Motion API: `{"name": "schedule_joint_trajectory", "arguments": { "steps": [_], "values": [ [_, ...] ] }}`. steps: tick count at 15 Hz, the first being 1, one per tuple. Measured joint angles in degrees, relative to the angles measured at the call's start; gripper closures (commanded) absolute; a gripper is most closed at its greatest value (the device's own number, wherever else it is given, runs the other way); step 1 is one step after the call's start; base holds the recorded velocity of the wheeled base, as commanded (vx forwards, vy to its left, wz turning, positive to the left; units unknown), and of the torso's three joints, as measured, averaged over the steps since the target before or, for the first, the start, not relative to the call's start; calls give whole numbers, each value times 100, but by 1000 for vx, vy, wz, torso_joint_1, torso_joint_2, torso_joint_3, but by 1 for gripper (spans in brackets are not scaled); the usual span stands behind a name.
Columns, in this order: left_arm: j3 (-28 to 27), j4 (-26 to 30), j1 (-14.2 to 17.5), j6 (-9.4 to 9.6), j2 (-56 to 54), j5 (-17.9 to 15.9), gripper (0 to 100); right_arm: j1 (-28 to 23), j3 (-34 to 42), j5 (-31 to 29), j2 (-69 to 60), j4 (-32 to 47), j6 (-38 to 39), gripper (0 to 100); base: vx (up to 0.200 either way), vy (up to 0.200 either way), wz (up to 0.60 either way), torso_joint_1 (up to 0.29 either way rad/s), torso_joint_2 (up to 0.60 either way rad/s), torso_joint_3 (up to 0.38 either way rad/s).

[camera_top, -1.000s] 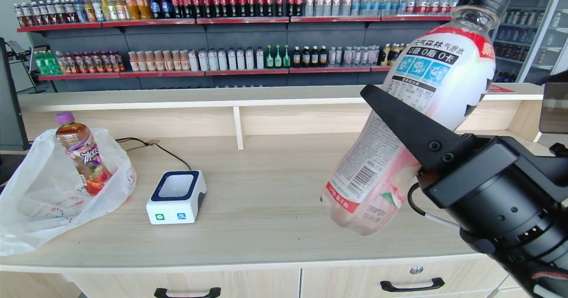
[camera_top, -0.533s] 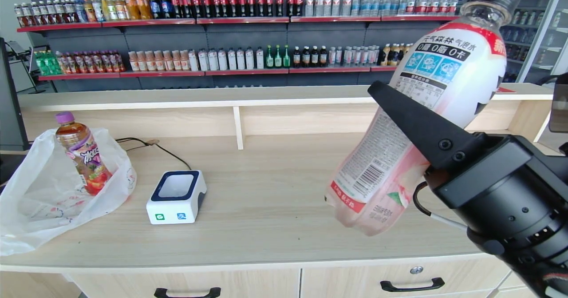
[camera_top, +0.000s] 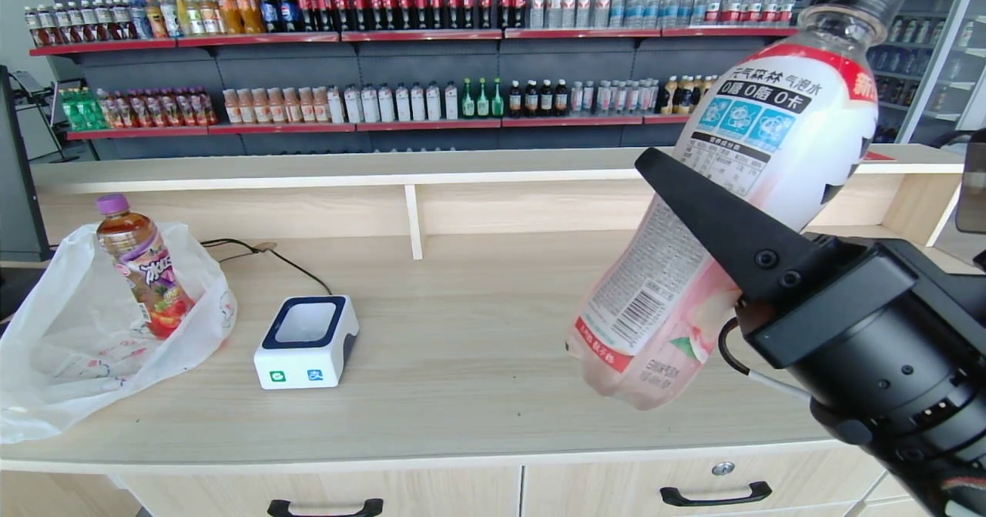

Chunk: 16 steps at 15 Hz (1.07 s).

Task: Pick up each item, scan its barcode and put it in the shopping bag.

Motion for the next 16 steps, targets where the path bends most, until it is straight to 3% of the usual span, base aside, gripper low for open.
{"name": "schedule_joint_trajectory", "arguments": {
  "steps": [7,12,16],
  "values": [
    [0,2,0,-2,0,0,0,-530,100,-22,267,4,-961,100,0,0,0,0,0,0],
    [0,6,0,-2,0,0,0,-1616,328,-13,374,4,-1087,100,0,0,0,0,0,0],
    [0,9,0,0,0,0,0,-1822,422,0,397,0,-1129,100,-150,0,0,4,2,3]
  ]
}}
